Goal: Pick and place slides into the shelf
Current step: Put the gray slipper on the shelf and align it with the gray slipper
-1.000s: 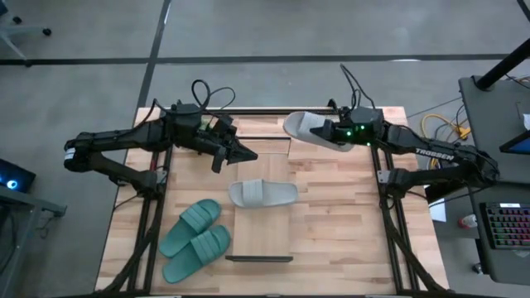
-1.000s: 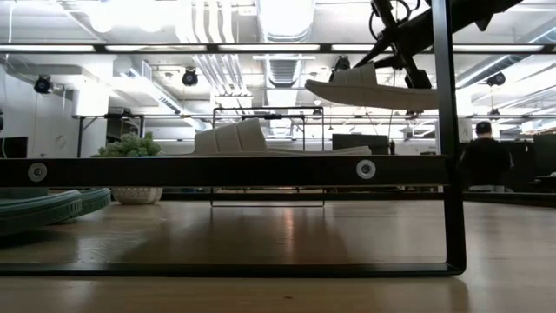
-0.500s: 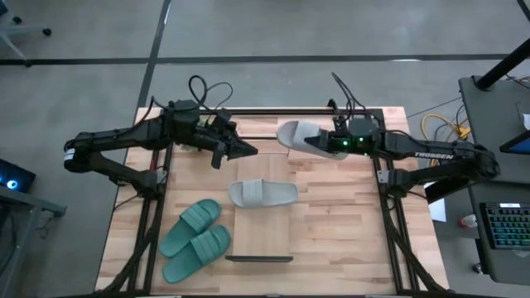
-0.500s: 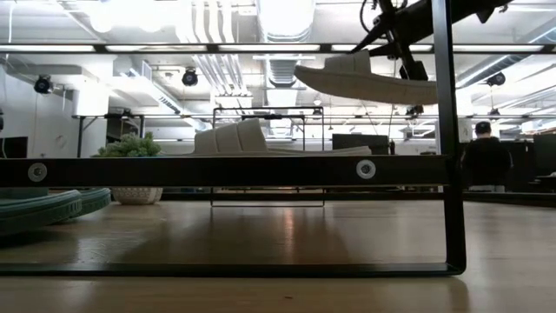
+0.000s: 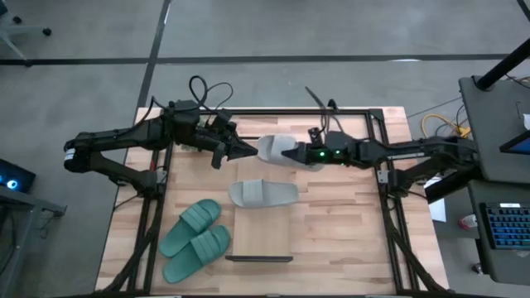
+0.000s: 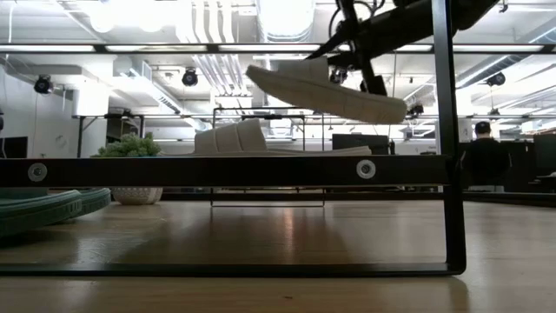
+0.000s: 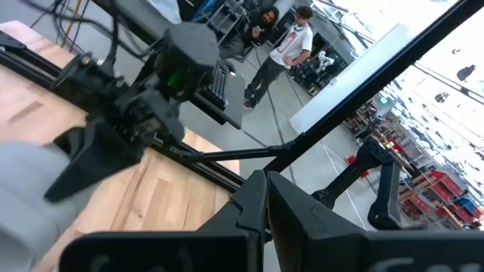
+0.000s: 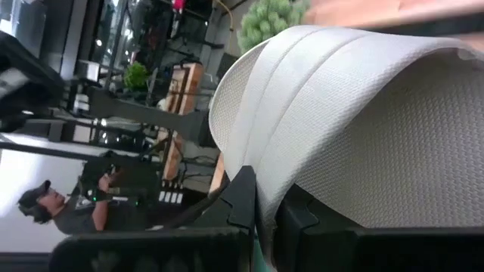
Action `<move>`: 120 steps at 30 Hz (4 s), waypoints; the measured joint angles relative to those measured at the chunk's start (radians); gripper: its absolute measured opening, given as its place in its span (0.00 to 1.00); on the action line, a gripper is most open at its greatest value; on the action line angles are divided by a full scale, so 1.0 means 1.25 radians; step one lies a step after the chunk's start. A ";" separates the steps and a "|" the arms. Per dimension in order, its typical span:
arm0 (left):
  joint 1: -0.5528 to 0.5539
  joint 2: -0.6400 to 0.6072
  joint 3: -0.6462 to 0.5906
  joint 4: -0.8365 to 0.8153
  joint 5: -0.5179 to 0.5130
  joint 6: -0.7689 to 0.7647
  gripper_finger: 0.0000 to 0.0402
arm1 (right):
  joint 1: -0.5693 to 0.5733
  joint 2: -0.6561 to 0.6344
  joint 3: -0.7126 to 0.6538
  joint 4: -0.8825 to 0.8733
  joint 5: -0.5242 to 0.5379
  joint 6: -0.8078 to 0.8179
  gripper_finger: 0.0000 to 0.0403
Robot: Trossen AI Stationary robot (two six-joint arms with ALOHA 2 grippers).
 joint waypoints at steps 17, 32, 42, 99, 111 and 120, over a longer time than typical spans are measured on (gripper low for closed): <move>0.000 0.000 0.000 0.001 0.018 0.000 0.00 | 0.008 0.147 0.091 0.006 -0.031 -0.025 0.03; -0.001 -0.001 0.000 0.003 0.043 -0.003 0.00 | -0.018 0.325 0.383 -0.231 -0.098 -0.167 0.03; -0.001 -0.011 0.000 0.014 0.047 -0.003 0.00 | -0.021 0.377 0.424 -0.257 -0.114 -0.166 0.03; -0.001 -0.013 0.000 0.021 0.045 0.000 0.00 | -0.027 0.382 0.284 -0.065 -0.110 -0.048 0.03; -0.001 -0.013 0.000 0.021 0.047 0.000 0.00 | -0.027 0.382 0.262 -0.053 -0.110 -0.031 0.03; -0.001 -0.013 0.000 0.022 0.047 0.001 0.00 | -0.029 0.438 0.317 -0.043 -0.126 -0.039 0.03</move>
